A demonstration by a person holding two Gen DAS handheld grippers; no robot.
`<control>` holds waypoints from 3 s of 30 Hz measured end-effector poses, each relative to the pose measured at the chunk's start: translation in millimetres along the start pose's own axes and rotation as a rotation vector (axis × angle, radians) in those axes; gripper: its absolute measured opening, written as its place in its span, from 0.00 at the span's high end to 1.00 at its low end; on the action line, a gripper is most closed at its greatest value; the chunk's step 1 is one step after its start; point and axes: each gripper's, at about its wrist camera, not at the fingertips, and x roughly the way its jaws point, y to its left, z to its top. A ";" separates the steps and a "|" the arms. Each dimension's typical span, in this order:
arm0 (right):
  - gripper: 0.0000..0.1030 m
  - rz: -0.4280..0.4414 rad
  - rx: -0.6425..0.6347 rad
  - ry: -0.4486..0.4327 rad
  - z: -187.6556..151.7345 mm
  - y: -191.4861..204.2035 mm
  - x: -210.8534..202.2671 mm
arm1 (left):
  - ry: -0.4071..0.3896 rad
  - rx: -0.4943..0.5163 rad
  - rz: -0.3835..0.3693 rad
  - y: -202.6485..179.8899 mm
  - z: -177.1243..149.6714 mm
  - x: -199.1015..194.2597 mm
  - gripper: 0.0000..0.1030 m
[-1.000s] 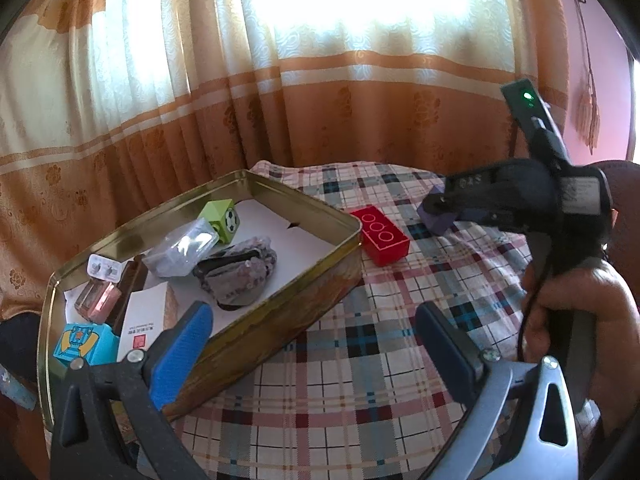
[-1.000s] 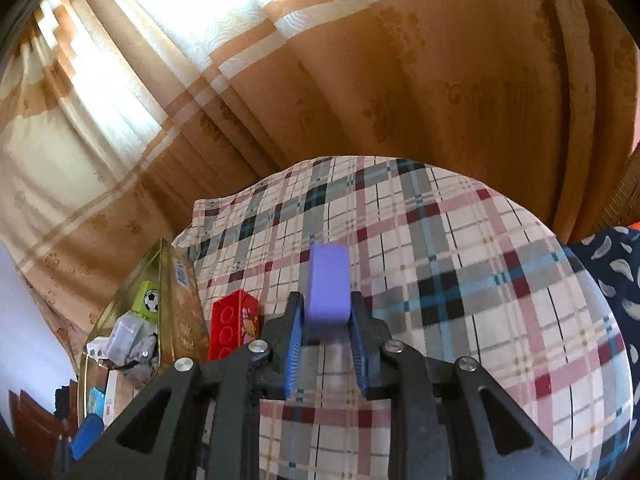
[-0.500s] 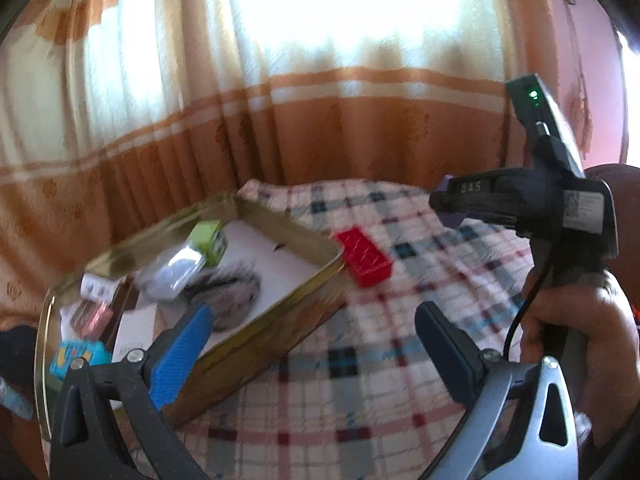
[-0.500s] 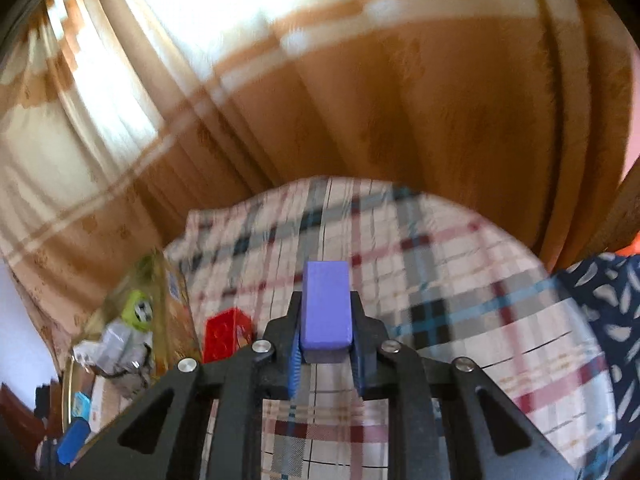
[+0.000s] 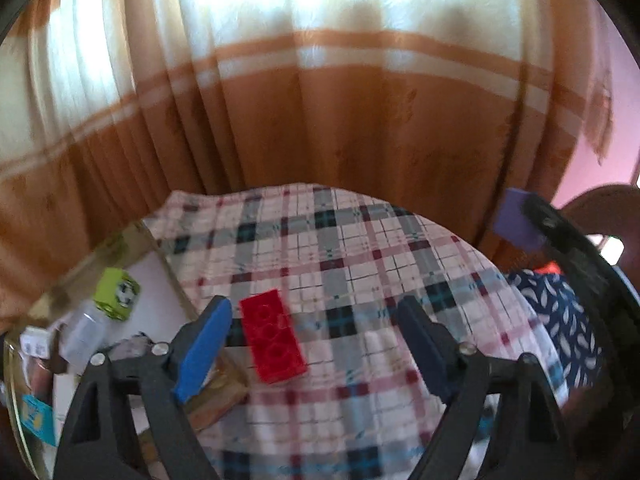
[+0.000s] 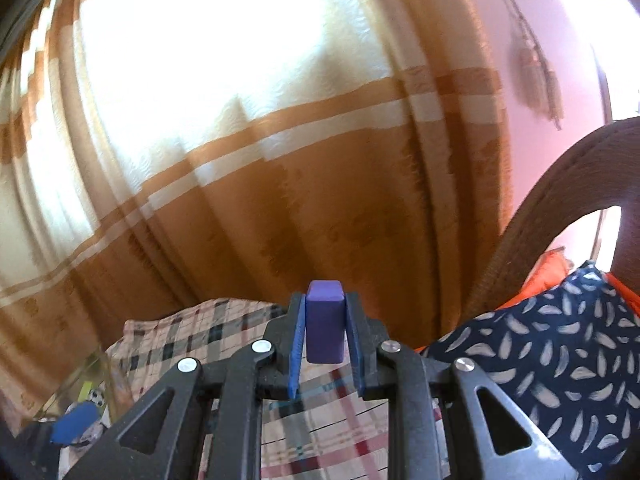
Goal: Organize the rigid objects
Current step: 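Hold the purple cube in right tool while left tool moves to the red brick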
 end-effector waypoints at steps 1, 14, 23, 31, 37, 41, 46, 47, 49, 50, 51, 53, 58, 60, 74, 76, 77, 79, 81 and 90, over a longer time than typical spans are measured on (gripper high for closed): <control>0.79 -0.008 0.003 -0.010 0.7 -0.8 -0.7 | 0.014 -0.009 0.006 -2.8 0.2 4.7 0.20; 0.78 -0.028 0.018 0.034 -4.1 -9.9 10.3 | 0.130 -0.076 0.072 -21.8 -6.3 38.7 0.33; 0.78 -0.041 0.033 0.050 -3.5 -13.9 13.9 | 0.125 -0.070 0.140 -19.6 -1.0 45.3 0.33; 0.78 -0.042 0.041 0.051 -3.0 -15.8 15.8 | 0.110 -0.084 0.118 -18.9 -0.7 38.8 0.33; 0.78 -0.051 0.045 0.050 -1.6 -17.4 16.3 | 0.085 -0.059 0.136 -20.5 -1.1 34.2 0.33; 0.78 -0.054 0.048 0.054 -1.7 -17.6 16.5 | 0.089 -0.064 0.136 -16.6 -1.7 34.4 0.33; 0.78 -0.053 0.045 0.057 -1.5 -17.8 17.2 | 0.083 -0.074 0.157 -10.2 0.0 36.0 0.33; 0.78 -0.053 0.046 0.057 -1.4 -18.1 17.3 | 0.091 -0.079 0.158 -8.4 -0.3 38.4 0.33; 0.78 -0.052 0.044 0.058 -1.3 -18.0 17.8 | 0.113 -0.090 0.158 -4.4 -2.1 44.9 0.33; 0.78 -0.052 0.043 0.059 -1.3 -18.1 17.6 | 0.107 -0.076 0.168 -6.6 -2.3 44.7 0.33; 0.78 -0.053 0.041 0.059 -1.6 -17.7 17.5 | 0.109 -0.067 0.173 -8.3 -2.9 45.4 0.32; 0.78 -0.054 0.038 0.060 -1.9 -16.9 17.7 | 0.104 -0.055 0.177 -10.7 -3.8 45.3 0.30; 0.78 -0.055 0.037 0.065 -2.6 -15.8 18.2 | 0.122 -0.021 0.214 -21.0 -5.9 52.4 0.17; 0.78 -0.055 0.035 0.064 -2.7 -15.5 18.0 | 0.134 -0.041 0.216 -22.8 -5.1 54.3 0.16; 0.78 -0.053 0.057 0.063 -2.6 -19.0 17.7 | 0.116 -0.021 0.096 -39.2 -9.5 34.5 0.23; 0.78 -0.053 0.046 0.060 -2.7 -16.9 17.4 | 0.096 -0.015 0.133 -36.9 -8.5 31.3 0.23; 0.78 -0.054 0.038 0.059 -2.8 -15.5 17.4 | 0.097 -0.022 0.140 -34.2 -7.9 31.5 0.23; 0.78 -0.055 0.027 0.059 -2.8 -13.3 17.6 | 0.132 -0.055 0.149 -28.4 -8.3 35.7 0.23; 0.78 -0.056 0.032 0.061 -3.0 -14.4 17.9 | 0.158 -0.091 0.163 -22.8 -13.0 35.4 0.22; 0.78 -0.049 0.064 0.064 -2.1 -20.0 18.0 | 0.093 -0.303 0.159 2.1 -40.4 -2.6 0.22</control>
